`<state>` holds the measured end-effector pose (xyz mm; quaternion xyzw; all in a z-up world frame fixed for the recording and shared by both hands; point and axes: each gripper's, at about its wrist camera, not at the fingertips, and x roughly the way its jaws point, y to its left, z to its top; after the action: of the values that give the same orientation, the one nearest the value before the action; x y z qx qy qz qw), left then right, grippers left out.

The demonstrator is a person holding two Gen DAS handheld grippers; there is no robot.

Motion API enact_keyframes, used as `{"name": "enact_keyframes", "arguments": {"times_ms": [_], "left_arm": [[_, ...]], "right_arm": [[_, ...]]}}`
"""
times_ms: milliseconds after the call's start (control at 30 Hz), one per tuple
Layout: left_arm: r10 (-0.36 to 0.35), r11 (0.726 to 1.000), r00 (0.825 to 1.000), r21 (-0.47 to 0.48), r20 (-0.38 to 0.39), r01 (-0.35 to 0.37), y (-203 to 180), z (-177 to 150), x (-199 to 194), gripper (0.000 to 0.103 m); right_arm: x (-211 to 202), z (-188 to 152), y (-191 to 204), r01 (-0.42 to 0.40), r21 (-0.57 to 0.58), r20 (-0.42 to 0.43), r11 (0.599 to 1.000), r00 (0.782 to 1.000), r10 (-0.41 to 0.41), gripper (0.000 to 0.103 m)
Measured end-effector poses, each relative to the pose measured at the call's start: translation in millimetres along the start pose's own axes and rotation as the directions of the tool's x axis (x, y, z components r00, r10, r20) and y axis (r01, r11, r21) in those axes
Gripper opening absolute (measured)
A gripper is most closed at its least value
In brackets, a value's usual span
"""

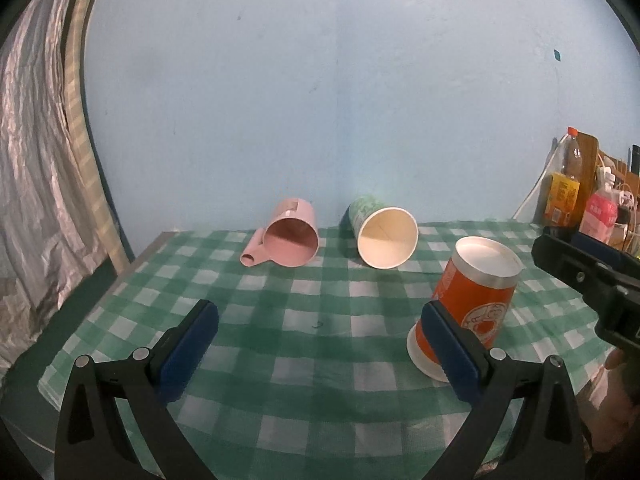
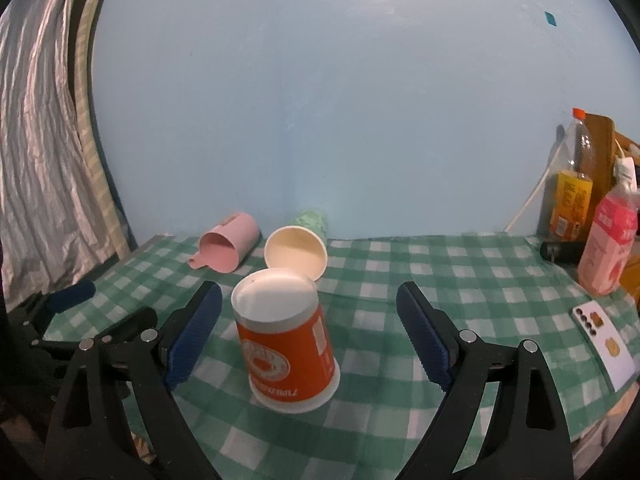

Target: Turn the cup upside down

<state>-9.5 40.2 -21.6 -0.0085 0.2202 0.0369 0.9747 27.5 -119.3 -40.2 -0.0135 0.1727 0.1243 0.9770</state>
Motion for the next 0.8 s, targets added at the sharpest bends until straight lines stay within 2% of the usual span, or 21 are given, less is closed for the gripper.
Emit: {"name": "enact_keyframes", "arguments": {"times_ms": [267, 500, 800], "left_arm": [[0.008, 1.000, 0.999, 0.003, 0.048, -0.008, -2, 0, -14, 0.102], [0.008, 1.000, 1.000, 0.007, 0.030, -0.008, -4, 0, -17, 0.102], [0.015, 1.000, 0.999, 0.009, 0.051, -0.015, -4, 0, -22, 0.103]], "right_arm": [[-6, -8, -4, 0.018, 0.013, -0.014, 1.000, 1.000, -0.018, 0.088], [-8, -13, -5, 0.031, 0.003, -0.024, 1.000, 0.999, -0.031, 0.088], [-10, -12, -3, 0.026, -0.010, -0.026, 1.000, 0.999, -0.026, 0.088]]}}
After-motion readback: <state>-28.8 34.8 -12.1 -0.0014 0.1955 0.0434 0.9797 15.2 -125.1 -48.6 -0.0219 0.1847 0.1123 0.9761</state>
